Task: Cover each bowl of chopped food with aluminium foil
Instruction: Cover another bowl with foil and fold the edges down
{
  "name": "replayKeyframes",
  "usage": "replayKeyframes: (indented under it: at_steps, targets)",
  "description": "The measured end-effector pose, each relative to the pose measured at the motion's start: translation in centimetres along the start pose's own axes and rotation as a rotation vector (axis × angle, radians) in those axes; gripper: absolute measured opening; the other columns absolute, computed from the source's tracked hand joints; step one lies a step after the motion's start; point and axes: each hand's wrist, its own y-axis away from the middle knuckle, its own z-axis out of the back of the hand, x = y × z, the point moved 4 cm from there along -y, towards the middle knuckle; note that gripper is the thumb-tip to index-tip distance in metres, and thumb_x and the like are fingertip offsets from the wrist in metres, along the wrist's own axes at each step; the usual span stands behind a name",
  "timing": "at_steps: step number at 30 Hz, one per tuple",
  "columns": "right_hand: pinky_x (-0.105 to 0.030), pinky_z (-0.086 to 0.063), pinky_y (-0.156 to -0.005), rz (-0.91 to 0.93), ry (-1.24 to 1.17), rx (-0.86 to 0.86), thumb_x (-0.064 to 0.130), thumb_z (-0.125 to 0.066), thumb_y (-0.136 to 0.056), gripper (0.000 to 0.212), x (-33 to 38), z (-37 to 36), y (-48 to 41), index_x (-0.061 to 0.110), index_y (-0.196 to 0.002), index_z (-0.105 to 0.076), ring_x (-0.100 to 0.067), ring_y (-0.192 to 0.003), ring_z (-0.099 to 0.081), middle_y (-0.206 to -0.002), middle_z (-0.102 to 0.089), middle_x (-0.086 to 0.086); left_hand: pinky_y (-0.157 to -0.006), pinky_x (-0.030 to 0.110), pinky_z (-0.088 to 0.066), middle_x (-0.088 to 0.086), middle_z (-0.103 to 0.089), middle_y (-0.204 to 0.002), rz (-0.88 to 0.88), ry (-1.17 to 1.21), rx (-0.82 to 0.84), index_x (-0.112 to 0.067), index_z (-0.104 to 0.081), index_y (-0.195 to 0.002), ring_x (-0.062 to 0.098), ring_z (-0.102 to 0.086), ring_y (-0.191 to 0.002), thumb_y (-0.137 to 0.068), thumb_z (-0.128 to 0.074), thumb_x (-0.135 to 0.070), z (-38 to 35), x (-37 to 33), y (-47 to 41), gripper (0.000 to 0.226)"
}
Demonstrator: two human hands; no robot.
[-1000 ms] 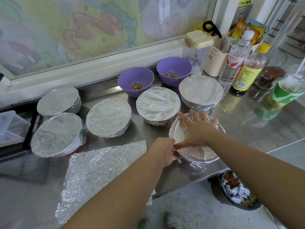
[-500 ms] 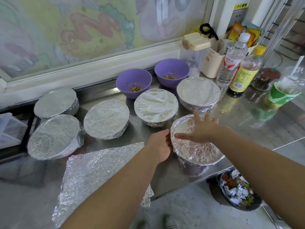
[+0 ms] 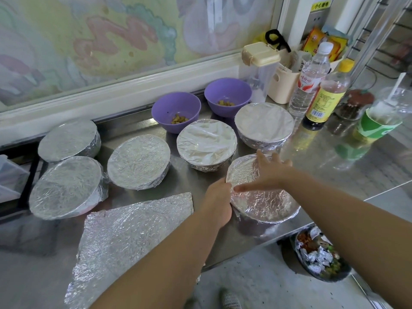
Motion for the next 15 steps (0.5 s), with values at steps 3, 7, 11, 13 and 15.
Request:
replayKeyframes:
  at_steps: [3, 7, 11, 13, 15]
  targets:
    - [-0.062, -0.006, -0.123, -0.029, -0.04, 0.041, 0.1, -0.054, -0.037, 0.16, -0.8, 0.6, 0.4, 0.029, -0.155, 0.028, -0.048, -0.152, 0.011, -0.163, 0.028, -0.019, -0.09, 0.041, -0.057, 0.015, -0.075, -0.101, 0.035, 0.117, 0.056, -0.008, -0.074, -0.103, 0.029, -0.072, -0.092, -0.1, -0.044, 0.003, -0.3, -0.9, 0.0, 0.032]
    - [-0.078, -0.004, -0.114, 0.042, -0.007, -0.043, 0.112, -0.044, -0.019, 0.168, -0.7, 1.0, -0.2, 0.041, -0.152, 0.029, -0.045, -0.148, 0.027, -0.162, 0.035, -0.006, -0.075, 0.032, -0.054, 0.012, -0.073, -0.105, -0.021, 0.187, 0.143, -0.007, -0.074, -0.107, 0.023, -0.069, -0.087, -0.102, -0.047, -0.01, 0.3, -1.4, 0.5, 0.027]
    - [-0.085, -0.003, -0.108, 0.124, 0.125, 0.012, 0.111, -0.044, -0.015, 0.167, 1.0, 0.4, 0.2, 0.046, -0.149, 0.032, -0.047, -0.145, 0.032, -0.16, 0.038, -0.002, -0.097, 0.038, -0.052, 0.001, -0.07, -0.106, -0.191, -0.074, 0.033, -0.015, -0.067, -0.119, 0.018, -0.066, -0.096, -0.1, -0.047, -0.005, 2.8, -0.4, 0.4, 0.029]
    - [-0.088, -0.003, -0.103, 0.105, 0.14, 0.041, 0.106, -0.054, -0.026, 0.161, 1.2, 0.1, 0.4, 0.047, -0.149, 0.031, -0.045, -0.146, 0.032, -0.16, 0.039, 0.002, -0.103, 0.042, -0.051, -0.002, -0.074, -0.106, -0.254, -0.197, -0.072, -0.024, -0.07, -0.109, 0.018, -0.069, -0.103, -0.095, -0.053, -0.002, 4.0, 0.1, 0.4, 0.031]
    - [-0.089, -0.004, -0.102, 0.087, 0.144, 0.049, 0.101, -0.061, -0.036, 0.156, 1.4, 0.1, 0.7, 0.047, -0.15, 0.031, -0.044, -0.147, 0.031, -0.16, 0.04, 0.003, -0.098, 0.043, -0.054, -0.005, -0.076, -0.101, -0.297, -0.297, -0.077, -0.027, -0.071, -0.104, 0.016, -0.071, -0.099, -0.09, -0.06, -0.006, 4.2, 0.5, 1.0, 0.027]
